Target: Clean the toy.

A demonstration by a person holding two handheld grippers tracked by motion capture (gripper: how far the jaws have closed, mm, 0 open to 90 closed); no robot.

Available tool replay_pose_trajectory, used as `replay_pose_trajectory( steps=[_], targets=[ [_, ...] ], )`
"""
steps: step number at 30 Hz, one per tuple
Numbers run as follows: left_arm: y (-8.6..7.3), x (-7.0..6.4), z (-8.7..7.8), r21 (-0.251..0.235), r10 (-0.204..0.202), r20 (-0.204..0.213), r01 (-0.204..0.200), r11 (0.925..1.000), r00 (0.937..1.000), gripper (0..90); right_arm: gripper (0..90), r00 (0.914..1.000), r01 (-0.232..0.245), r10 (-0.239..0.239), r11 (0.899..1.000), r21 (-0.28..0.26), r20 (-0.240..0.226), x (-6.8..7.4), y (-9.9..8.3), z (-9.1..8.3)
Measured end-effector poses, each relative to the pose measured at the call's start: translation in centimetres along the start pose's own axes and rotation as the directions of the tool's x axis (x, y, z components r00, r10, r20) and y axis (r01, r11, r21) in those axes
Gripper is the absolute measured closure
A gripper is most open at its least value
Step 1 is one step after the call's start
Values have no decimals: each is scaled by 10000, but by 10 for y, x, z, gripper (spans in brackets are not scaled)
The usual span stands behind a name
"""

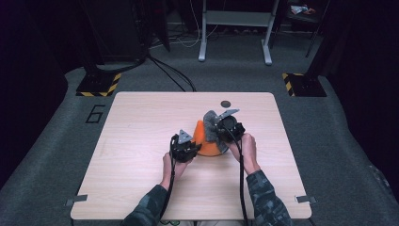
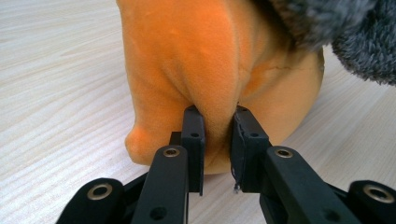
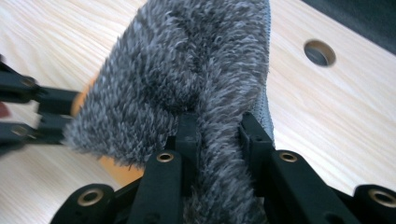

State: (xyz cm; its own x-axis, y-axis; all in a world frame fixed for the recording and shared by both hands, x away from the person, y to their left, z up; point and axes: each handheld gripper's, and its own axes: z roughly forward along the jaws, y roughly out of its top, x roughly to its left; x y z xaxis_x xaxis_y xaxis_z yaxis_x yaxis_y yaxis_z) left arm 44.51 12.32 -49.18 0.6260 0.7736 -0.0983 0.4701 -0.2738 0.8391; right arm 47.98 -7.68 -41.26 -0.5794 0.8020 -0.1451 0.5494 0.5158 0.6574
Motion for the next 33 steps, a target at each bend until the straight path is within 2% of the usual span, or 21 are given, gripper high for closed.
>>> replay_pose_trajectory(
  steps=[5, 12, 13, 18, 19, 20, 21, 23, 26, 27, 29, 30, 31, 33],
  targets=[
    [0, 0, 0, 52, 59, -16, -59, 10000, 10000, 770, 732, 9987, -498, 493, 9980, 385, 139, -10, -14, 2],
    [0, 1, 0, 21, 43, -39, -43, 10000, 10000, 770, 732, 9967, -790, 776, 9942, 734, 218, -21, -26, 9],
    [0, 1, 0, 17, 25, -40, -25, 10000, 10000, 770, 732, 9957, -905, 882, 9914, 949, 275, -23, -29, 13],
    [0, 1, 0, -2, 0, -51, 0, 10000, 10000, 769, 732, 9936, -1111, 1077, 9848, 1338, 327, -29, -38, 22],
    [0, 1, 0, -7, -9, -47, 9, 10000, 10000, 769, 732, 9917, -1279, 1244, 9800, 1523, 323, -31, -44, 28],
    [0, 1, 0, -10, -9, -50, 9, 10000, 10000, 769, 732, 9917, -1279, 1244, 9800, 1523, 323, -31, -44, 28],
    [0, 1, 0, -11, 0, -66, 0, 10000, 10000, 768, 732, 9886, -1508, 1478, 9734, 1723, 302, -32, -50, 34],
    [0, 1, 0, -3, 7, -55, -7, 10000, 10000, 769, 732, 9883, -1521, 1487, 9717, 1805, 325, -33, -53, 38],
    [0, 1, 0, 1, 45, -34, -45, 10000, 10000, 768, 732, 9862, -1646, 1643, 9637, 2102, 186, -37, -63, 50],
    [0, 1, -1, -7, 46, -30, -46, 10000, 10000, 766, 733, 9822, -1844, 1876, 9610, 2062, 38, -40, -65, 50],
    [0, 1, -1, -36, 28, -36, -28, 10000, 10000, 767, 733, 9825, -1847, 1862, 9643, 1897, 98, -41, -65, 48],
    [0, 1, -1, -38, 26, -46, -26, 10000, 10000, 766, 734, 9812, -1919, 1920, 9640, 1843, 175, -42, -64, 44],
    [0, 1, -1, -29, 39, -35, -39, 10000, 10000, 766, 735, 9829, -1840, 1812, 9717, 1479, 322, -44, -61, 34],
    [0, 1, -1, -25, 39, -29, -39, 10000, 10000, 766, 736, 9811, -1932, 1901, 9736, 1213, 371, -45, -57, 23]
  ],
)
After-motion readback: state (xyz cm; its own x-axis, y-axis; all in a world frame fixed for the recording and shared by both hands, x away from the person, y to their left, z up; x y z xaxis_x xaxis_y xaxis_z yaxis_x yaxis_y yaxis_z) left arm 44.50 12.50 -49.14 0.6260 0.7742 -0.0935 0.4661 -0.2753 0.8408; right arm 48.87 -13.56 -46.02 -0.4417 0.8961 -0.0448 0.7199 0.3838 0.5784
